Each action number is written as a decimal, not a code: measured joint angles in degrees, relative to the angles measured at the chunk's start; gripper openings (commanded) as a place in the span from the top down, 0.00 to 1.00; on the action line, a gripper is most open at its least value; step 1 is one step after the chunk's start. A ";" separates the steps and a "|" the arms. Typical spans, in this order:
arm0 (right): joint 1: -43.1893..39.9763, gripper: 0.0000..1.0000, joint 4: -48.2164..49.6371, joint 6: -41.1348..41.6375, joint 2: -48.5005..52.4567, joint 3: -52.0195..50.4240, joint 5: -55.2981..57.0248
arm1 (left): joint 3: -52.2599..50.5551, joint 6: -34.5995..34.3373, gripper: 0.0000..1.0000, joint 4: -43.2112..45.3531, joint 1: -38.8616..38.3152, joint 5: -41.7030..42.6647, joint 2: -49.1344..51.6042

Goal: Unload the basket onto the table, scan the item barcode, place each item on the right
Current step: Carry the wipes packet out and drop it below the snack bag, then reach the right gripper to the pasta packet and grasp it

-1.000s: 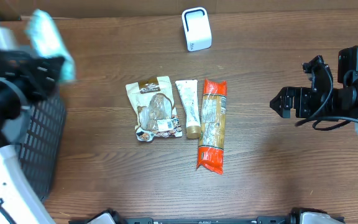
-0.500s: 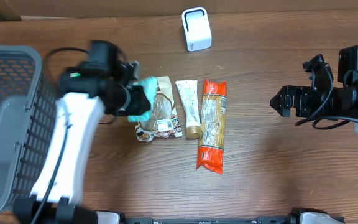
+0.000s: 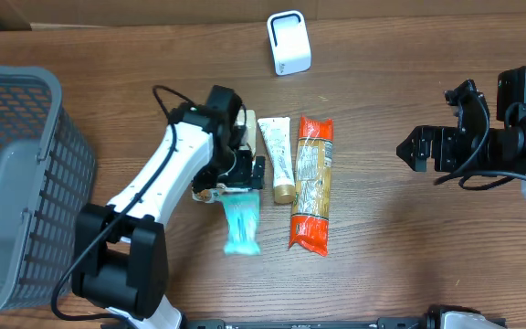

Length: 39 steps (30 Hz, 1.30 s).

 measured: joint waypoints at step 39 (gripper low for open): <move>24.30 0.08 17.97 20.41 25.44 -2.89 -0.28 | 27.80 0.24 0.00 -7.26 2.05 -2.14 -7.30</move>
